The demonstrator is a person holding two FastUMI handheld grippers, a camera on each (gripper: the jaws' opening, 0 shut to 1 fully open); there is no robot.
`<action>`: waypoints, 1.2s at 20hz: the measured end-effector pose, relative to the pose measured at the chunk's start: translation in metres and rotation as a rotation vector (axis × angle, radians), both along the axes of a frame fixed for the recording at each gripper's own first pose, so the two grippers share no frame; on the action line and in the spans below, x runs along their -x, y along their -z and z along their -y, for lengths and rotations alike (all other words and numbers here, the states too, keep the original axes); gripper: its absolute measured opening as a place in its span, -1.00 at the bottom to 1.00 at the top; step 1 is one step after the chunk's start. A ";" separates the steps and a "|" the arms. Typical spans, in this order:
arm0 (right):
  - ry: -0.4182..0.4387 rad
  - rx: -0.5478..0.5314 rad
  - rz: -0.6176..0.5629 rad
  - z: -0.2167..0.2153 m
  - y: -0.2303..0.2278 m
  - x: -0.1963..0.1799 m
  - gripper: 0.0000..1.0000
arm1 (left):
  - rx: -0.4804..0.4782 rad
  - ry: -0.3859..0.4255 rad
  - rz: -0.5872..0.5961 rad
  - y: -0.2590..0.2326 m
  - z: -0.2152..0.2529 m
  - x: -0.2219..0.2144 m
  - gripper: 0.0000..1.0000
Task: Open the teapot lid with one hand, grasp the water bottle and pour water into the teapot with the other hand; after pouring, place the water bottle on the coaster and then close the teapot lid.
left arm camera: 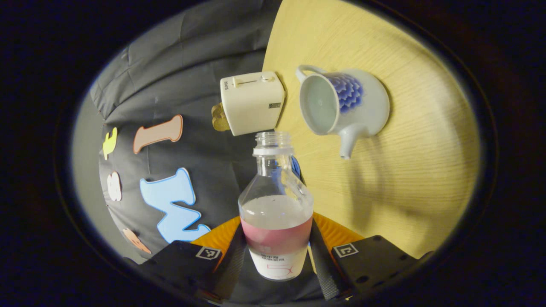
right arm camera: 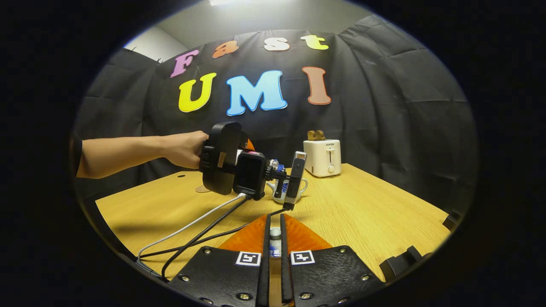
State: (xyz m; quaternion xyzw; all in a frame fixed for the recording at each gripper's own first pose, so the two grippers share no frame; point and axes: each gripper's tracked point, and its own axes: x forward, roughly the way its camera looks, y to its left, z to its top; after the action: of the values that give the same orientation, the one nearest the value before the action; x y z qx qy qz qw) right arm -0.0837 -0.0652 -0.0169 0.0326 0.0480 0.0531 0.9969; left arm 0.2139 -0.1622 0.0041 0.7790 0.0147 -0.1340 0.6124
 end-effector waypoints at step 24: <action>-0.003 -0.005 0.003 0.001 -0.001 -0.001 -0.78 | -0.202 0.044 0.021 -0.016 0.010 -0.001 0.75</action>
State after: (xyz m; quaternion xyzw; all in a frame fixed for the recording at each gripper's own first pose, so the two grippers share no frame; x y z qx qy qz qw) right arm -0.0826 -0.0662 -0.0158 0.0350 0.0465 0.0546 0.9968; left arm 0.2146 -0.1719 0.0199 0.8384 0.0046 -0.1371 0.5275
